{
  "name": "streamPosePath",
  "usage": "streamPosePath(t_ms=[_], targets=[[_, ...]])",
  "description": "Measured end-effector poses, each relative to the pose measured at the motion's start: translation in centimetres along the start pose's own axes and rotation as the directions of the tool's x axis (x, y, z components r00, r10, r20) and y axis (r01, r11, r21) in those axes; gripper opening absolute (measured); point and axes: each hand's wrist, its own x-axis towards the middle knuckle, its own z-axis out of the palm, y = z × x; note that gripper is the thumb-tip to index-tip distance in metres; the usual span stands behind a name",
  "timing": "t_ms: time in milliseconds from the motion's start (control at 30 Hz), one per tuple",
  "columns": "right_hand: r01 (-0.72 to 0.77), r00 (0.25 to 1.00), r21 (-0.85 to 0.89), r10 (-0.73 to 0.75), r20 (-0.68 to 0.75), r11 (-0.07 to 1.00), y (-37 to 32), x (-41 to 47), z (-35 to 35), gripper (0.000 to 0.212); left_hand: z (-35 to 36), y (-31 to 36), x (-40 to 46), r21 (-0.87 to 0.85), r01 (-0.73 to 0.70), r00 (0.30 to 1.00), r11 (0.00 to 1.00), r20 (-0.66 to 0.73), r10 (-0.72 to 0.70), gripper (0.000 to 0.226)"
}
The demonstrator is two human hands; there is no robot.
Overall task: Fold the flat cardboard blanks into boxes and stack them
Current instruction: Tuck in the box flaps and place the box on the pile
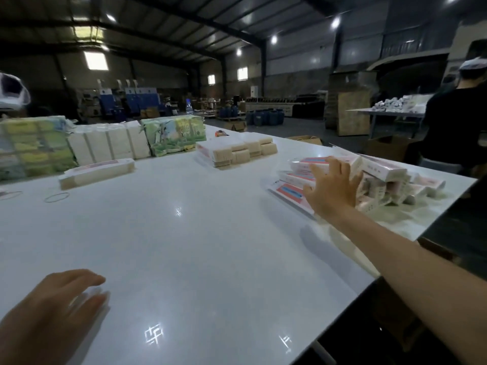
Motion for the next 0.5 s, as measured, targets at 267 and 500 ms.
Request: streamPosePath(t_ms=[267,500], targets=[[0.436,0.811,0.583,-0.580,0.076,0.686,-18.0,-8.4,-3.5,0.028,-6.2,8.5,0.4,-0.012,0.061,0.987,0.998,0.147,-0.058,0.026],[0.583,0.616,0.510,-0.753,0.229,0.632,-25.1,-15.6,0.8,0.030,-5.8,8.3,0.3,-0.012,0.127,0.983,0.992,0.138,-0.124,0.019]])
